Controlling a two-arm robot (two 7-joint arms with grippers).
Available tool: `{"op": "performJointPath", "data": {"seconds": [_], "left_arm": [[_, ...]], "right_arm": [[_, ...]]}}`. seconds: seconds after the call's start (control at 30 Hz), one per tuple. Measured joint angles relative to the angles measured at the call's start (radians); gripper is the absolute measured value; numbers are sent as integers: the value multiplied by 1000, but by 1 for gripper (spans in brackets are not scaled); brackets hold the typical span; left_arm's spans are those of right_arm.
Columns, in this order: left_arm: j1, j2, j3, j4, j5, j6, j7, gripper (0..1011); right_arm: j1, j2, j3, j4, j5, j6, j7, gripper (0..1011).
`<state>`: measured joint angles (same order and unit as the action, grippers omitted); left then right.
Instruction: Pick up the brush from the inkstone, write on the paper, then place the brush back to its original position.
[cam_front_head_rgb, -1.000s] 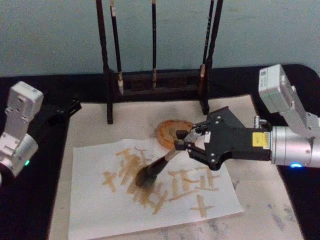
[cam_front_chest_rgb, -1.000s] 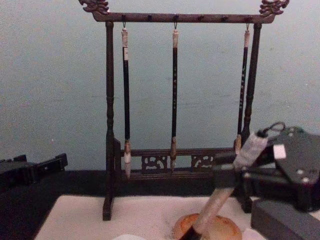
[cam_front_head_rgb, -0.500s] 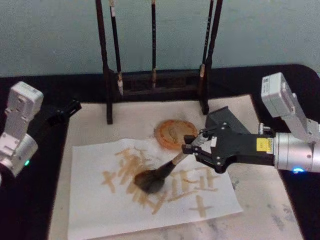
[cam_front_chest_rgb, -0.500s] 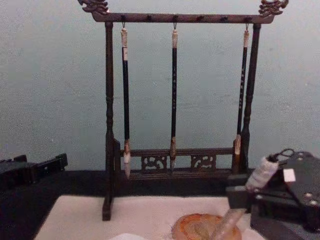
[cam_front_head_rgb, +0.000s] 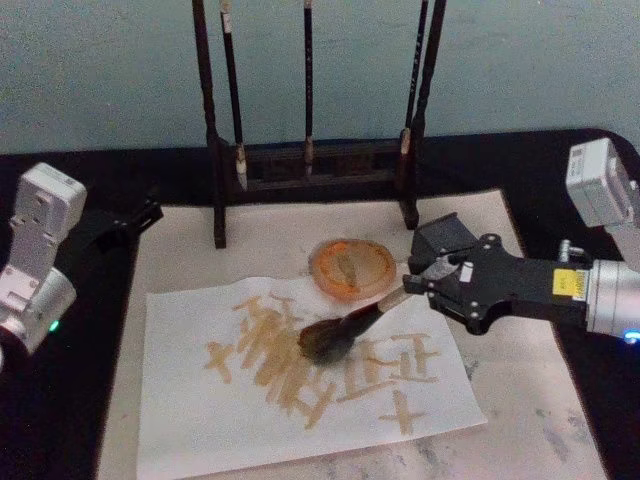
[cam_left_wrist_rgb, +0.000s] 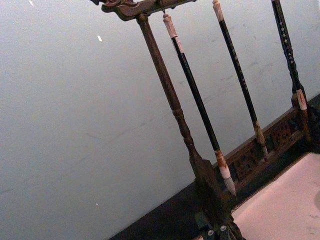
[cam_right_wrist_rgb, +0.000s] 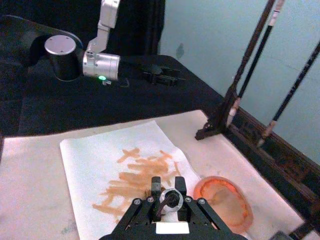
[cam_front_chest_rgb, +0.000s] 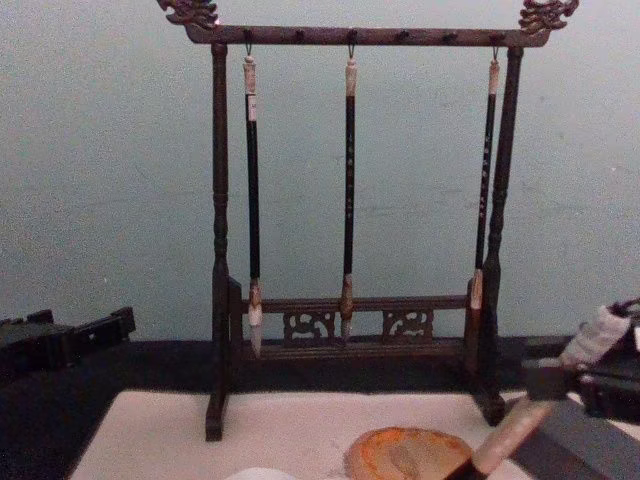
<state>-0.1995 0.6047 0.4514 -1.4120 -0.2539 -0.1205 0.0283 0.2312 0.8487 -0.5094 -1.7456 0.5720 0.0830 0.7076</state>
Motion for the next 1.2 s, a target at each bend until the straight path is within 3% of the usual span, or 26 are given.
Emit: {"op": "performJointPath", "data": {"seconds": [0.47, 0.8, 0.93, 1.2], "left_arm": [[0, 0, 0, 0, 0, 0, 0, 1002], [0, 0, 0, 0, 0, 0, 0, 1000], [0, 0, 0, 0, 0, 0, 0, 1002], [0, 0, 0, 0, 0, 0, 0, 1002]], "right_arm": [[-70, 52, 76, -16, 27, -19, -21, 165], [-112, 70, 134, -86, 50, -51, -26, 165], [-105, 54, 126, -112, 45, -52, -23, 165], [-48, 0, 63, -105, 22, -44, 20, 165]]}}
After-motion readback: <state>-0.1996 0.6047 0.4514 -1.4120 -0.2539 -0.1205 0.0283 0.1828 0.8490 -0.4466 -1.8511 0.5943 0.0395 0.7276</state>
